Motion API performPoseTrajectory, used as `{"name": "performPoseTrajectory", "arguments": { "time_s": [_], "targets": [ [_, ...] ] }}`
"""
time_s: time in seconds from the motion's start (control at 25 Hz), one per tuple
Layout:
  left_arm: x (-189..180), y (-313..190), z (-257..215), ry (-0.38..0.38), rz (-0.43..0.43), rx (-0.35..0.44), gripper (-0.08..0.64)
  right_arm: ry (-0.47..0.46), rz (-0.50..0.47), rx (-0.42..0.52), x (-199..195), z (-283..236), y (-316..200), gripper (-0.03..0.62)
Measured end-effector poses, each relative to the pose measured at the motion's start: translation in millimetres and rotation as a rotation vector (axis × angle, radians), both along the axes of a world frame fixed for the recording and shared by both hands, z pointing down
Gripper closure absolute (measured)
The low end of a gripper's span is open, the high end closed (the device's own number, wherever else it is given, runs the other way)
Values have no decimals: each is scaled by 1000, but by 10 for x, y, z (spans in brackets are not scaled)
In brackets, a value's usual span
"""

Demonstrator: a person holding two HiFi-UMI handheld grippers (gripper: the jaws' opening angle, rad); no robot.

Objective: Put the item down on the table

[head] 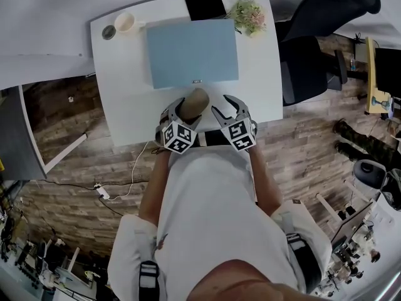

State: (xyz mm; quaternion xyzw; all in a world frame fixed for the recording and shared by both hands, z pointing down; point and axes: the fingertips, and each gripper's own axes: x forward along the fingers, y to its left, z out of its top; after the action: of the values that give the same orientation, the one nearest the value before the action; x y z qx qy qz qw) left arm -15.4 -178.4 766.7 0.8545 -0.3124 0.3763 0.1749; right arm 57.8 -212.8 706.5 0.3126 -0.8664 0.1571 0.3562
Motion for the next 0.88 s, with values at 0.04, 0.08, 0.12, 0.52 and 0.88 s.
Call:
{"name": "performPoseTrajectory", "arguments": {
  "time_s": [0.04, 0.08, 0.12, 0.52, 0.88],
  "targets": [
    [17, 3, 20, -3, 3, -4, 173, 2, -1, -3, 11, 20, 8, 364],
    [32, 5, 41, -7, 5, -9, 173, 4, -2, -7, 19, 42, 18, 364],
    [44, 5, 62, -11, 8, -13, 173, 4, -3, -11, 24, 62, 26, 364],
    [93, 12, 176, -46, 29, -52, 172, 12, -9, -25, 53, 124, 39, 364],
    [105, 2, 212, -79, 31, -72, 170, 10, -13, -24, 52, 117, 30, 364]
  ]
}}
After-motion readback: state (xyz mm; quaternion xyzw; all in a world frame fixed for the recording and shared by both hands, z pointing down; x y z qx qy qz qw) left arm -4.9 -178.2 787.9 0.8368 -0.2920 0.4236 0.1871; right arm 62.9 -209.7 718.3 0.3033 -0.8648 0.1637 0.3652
